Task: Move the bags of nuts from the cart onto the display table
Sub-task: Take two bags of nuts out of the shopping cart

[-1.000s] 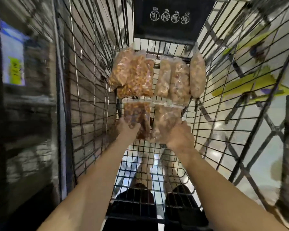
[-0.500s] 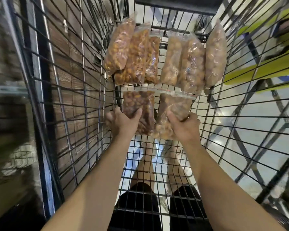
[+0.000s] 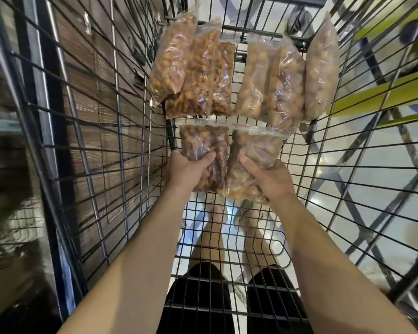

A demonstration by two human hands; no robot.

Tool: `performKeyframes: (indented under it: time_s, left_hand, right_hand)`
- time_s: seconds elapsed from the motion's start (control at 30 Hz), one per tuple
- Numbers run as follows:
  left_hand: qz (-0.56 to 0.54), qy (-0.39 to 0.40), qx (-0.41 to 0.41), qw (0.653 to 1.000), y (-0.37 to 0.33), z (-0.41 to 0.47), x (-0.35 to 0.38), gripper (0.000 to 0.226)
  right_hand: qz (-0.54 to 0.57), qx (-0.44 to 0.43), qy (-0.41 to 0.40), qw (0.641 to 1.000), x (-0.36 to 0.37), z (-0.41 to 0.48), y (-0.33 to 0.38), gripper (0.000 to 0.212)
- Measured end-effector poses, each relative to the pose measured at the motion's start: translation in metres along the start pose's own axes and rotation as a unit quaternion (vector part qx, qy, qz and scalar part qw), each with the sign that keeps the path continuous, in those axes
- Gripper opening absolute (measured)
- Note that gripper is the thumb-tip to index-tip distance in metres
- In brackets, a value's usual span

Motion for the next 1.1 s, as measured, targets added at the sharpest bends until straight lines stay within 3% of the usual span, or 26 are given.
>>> performKeyframes:
  time_s: [0.1, 0.2, 0.27, 0.37, 0.57, 0.67, 0.73, 0.8, 0.9, 0.93, 1.0, 1.03, 1.1]
  left_hand:
    - [-0.004, 0.044, -0.003, 0.999, 0.0, 0.001, 0.001, 0.043]
    - [-0.007, 0.039, -0.002, 0.999, 0.005, -0.001, 0.002, 0.049]
    - [-0.017, 0.037, 0.016, 0.999, 0.009, -0.005, 0.003, 0.048]
    - [-0.041, 0.029, 0.043, 0.998, 0.014, -0.014, 0.002, 0.045]
    - [-0.025, 0.006, 0.053, 0.998, 0.018, -0.037, -0.007, 0.042]
    - [-0.023, -0.012, 0.067, 0.997, 0.012, -0.057, -0.019, 0.043]
    - [-0.043, -0.018, 0.055, 0.997, 0.008, -0.071, -0.027, 0.05]
    - [-0.057, -0.019, 0.06, 0.996, 0.003, -0.091, -0.036, 0.07]
    - [-0.024, -0.049, 0.138, 0.989, -0.007, -0.131, -0.051, 0.094]
    - [-0.038, -0.061, 0.153, 0.986, -0.009, -0.146, -0.056, 0.082]
    - [-0.064, -0.082, 0.159, 0.982, -0.011, -0.18, -0.067, 0.036]
    - [-0.063, -0.094, 0.177, 0.978, -0.011, -0.2, -0.072, 0.027]
    - [-0.093, -0.107, 0.214, 0.966, -0.006, -0.229, -0.081, 0.025]
  right_hand:
    - [0.032, -0.014, 0.001, 0.999, 0.001, -0.004, -0.003, 0.083]
    - [0.082, -0.031, 0.012, 0.996, 0.005, -0.008, -0.007, 0.061]
    - [0.098, -0.042, 0.016, 0.994, 0.009, -0.011, -0.011, 0.057]
    - [0.082, -0.059, -0.011, 0.995, 0.009, -0.017, -0.015, 0.057]
    - [0.011, -0.111, -0.027, 0.993, -0.009, -0.032, -0.015, 0.028]
    - [-0.017, -0.144, -0.018, 0.989, -0.019, -0.049, -0.005, 0.034]
    - [-0.024, -0.159, -0.012, 0.987, -0.028, -0.066, 0.007, 0.034]
    - [-0.042, -0.19, -0.018, 0.981, -0.038, -0.082, 0.018, 0.038]
    - [-0.047, -0.226, -0.003, 0.973, -0.052, -0.115, 0.039, 0.049]
    - [-0.046, -0.24, 0.009, 0.97, -0.058, -0.129, 0.046, 0.047]
    - [-0.04, -0.251, 0.024, 0.967, -0.072, -0.15, 0.056, 0.026]
    - [-0.046, -0.262, 0.034, 0.963, -0.079, -0.165, 0.06, 0.018]
    - [-0.063, -0.303, 0.038, 0.95, -0.091, -0.195, 0.068, 0.028]
Point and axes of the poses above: each hand's wrist, its own z-axis towards the middle knuckle, its own x-axis out of the palm, y = z × x, the point moved 2 cm from there along z, towards the middle knuckle
